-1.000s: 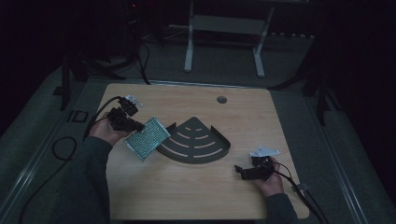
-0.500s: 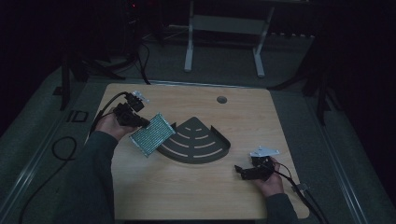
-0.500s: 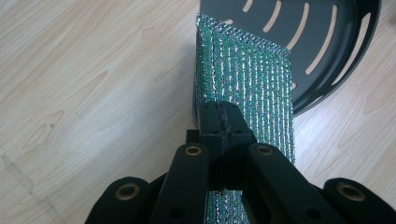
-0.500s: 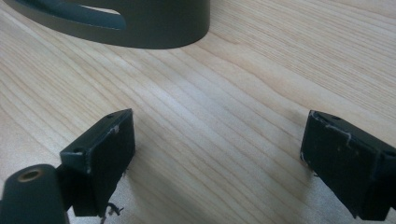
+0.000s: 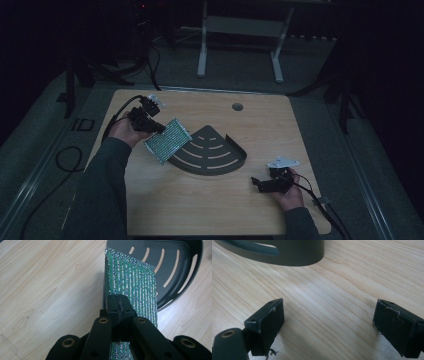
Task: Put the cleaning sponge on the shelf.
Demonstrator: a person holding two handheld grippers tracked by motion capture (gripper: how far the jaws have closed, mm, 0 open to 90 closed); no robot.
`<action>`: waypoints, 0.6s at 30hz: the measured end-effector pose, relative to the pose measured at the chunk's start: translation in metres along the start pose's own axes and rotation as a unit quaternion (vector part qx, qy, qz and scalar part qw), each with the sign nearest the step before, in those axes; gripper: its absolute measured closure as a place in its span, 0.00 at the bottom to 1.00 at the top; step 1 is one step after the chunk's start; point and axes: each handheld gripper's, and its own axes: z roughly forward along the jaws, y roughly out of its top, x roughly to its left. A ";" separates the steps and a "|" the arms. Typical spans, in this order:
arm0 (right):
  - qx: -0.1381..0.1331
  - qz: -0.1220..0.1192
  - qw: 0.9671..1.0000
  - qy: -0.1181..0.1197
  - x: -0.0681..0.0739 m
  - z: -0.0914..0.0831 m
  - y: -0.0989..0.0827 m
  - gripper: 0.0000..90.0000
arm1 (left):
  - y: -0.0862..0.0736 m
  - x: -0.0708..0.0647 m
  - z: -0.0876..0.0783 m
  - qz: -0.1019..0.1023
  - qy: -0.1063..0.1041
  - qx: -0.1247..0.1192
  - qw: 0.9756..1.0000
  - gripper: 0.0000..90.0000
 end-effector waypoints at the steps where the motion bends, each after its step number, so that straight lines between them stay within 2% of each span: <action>1: 0.000 0.000 1.000 0.000 0.000 0.000 0.000 0.11 | 0.001 0.000 0.001 0.002 0.000 0.000 1.000 1.00; 18: 0.000 0.000 1.000 0.000 0.000 0.000 0.000 0.11 | 0.012 0.000 0.015 0.000 0.007 -0.004 1.000 1.00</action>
